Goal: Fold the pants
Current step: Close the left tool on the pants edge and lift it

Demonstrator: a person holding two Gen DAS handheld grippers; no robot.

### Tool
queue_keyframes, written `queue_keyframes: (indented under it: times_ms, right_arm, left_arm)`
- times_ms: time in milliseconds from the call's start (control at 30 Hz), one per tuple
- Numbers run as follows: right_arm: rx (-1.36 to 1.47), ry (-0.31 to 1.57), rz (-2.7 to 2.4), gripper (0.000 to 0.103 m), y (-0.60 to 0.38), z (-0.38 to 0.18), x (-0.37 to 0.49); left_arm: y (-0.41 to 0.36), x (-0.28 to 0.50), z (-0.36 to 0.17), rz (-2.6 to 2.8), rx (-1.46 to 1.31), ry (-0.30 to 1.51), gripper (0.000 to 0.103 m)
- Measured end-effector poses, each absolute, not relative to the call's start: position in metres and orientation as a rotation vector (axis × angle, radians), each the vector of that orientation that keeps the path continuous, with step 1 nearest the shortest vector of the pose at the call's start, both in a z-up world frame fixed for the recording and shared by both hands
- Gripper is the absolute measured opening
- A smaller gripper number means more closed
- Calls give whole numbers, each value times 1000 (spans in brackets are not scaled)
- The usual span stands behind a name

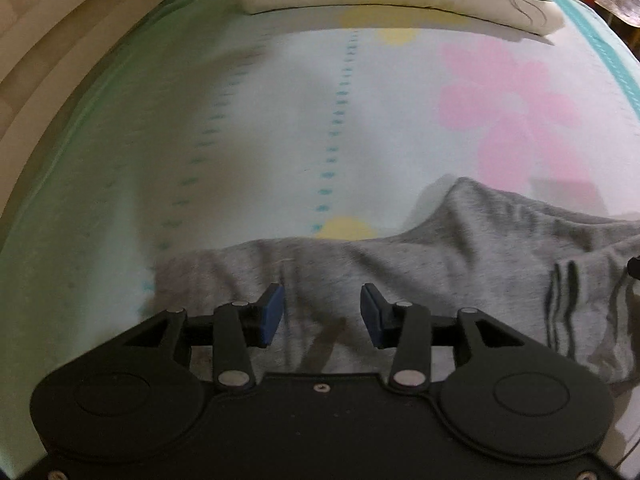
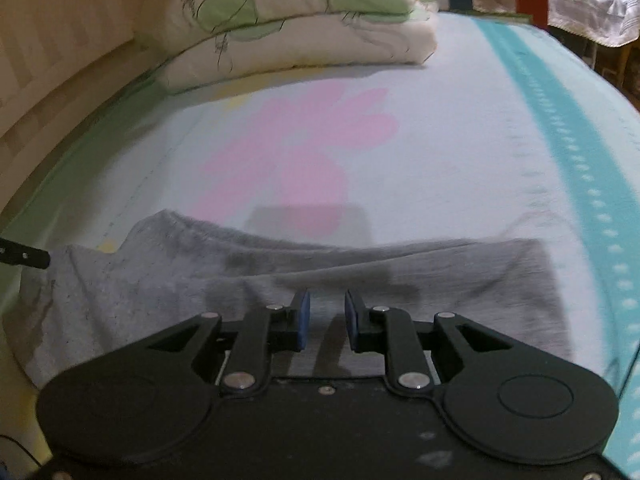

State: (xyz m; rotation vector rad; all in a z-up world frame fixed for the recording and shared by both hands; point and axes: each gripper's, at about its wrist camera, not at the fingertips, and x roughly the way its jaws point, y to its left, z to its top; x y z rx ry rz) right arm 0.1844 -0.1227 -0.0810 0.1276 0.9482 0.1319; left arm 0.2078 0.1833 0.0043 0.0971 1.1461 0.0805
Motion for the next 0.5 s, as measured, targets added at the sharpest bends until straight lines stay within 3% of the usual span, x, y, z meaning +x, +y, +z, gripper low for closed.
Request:
queue_keyframes:
  times_ms: [500]
  right_arm:
    - [14, 1021, 67, 23, -89, -105, 205]
  left_arm:
    - [233, 197, 2, 95, 25, 1133, 53]
